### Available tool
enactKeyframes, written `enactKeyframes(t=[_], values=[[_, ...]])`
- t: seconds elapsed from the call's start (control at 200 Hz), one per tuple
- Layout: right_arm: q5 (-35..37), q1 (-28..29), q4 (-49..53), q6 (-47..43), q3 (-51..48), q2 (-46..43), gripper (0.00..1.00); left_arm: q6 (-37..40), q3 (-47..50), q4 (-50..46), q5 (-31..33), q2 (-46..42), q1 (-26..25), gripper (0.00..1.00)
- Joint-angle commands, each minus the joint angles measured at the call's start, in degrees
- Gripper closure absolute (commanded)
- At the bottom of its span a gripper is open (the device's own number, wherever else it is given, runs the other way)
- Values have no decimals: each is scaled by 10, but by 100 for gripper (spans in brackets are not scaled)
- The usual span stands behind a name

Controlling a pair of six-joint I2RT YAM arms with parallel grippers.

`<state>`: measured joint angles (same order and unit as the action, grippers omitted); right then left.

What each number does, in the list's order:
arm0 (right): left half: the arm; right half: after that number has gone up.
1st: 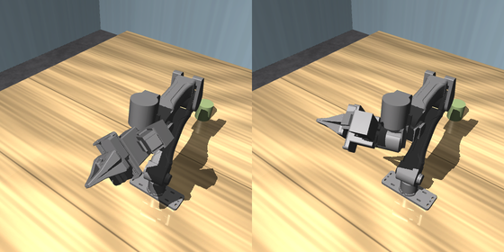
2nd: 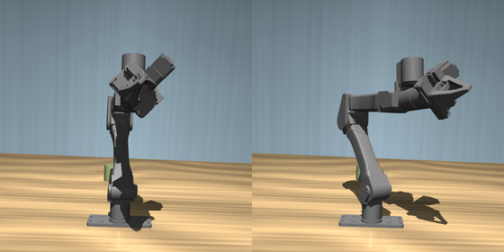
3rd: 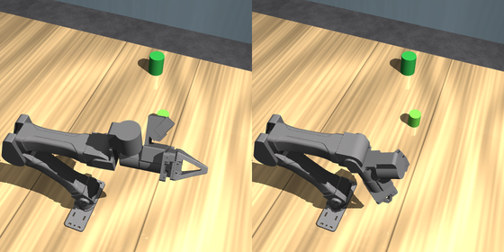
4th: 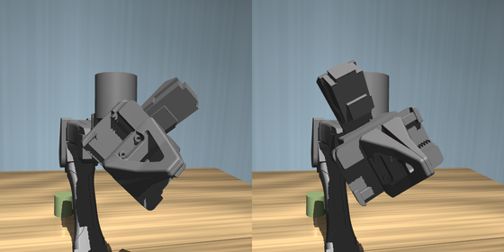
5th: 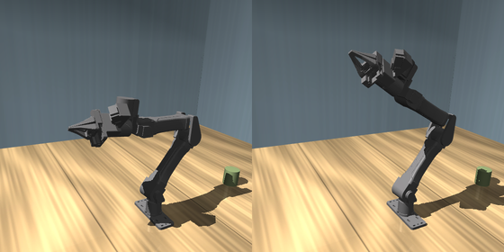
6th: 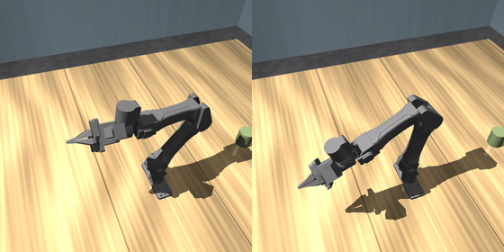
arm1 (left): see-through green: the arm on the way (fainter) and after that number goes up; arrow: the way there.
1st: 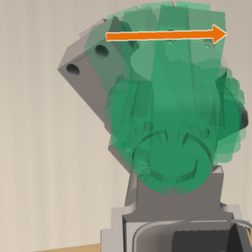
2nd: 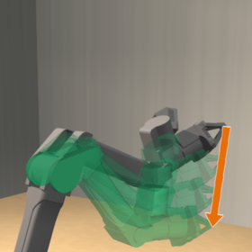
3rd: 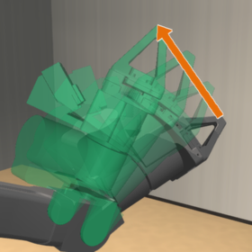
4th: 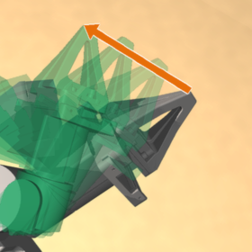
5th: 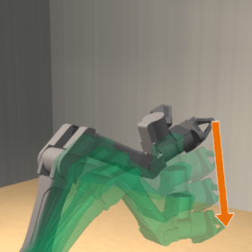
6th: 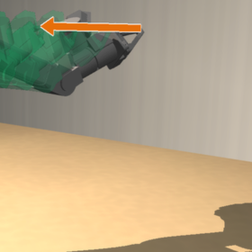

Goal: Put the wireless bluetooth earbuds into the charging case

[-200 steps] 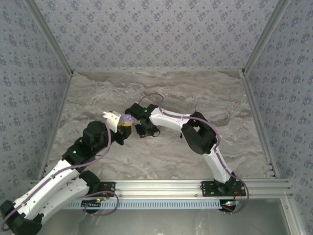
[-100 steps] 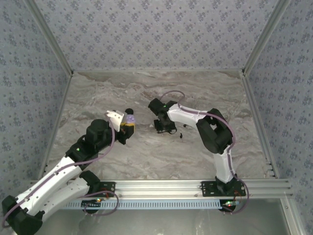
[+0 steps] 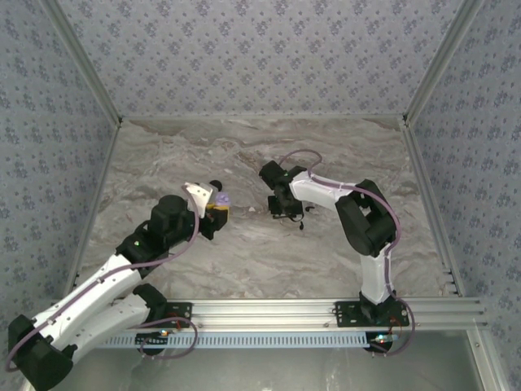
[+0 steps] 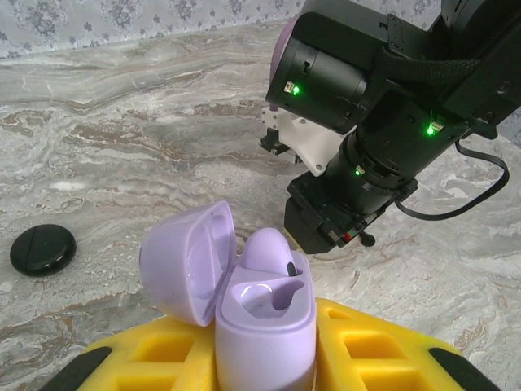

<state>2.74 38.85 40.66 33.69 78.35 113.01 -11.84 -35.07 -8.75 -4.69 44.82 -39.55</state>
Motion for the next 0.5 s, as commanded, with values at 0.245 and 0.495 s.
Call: enactKeyframes(t=[0.245,0.495], values=[[-33,-13,59,-21,41,-6,51,2,-18,26,-14,3,-3,72],[-58,-21,112,-46,87,10,53,3,-18,26,-15,2,-3,72]])
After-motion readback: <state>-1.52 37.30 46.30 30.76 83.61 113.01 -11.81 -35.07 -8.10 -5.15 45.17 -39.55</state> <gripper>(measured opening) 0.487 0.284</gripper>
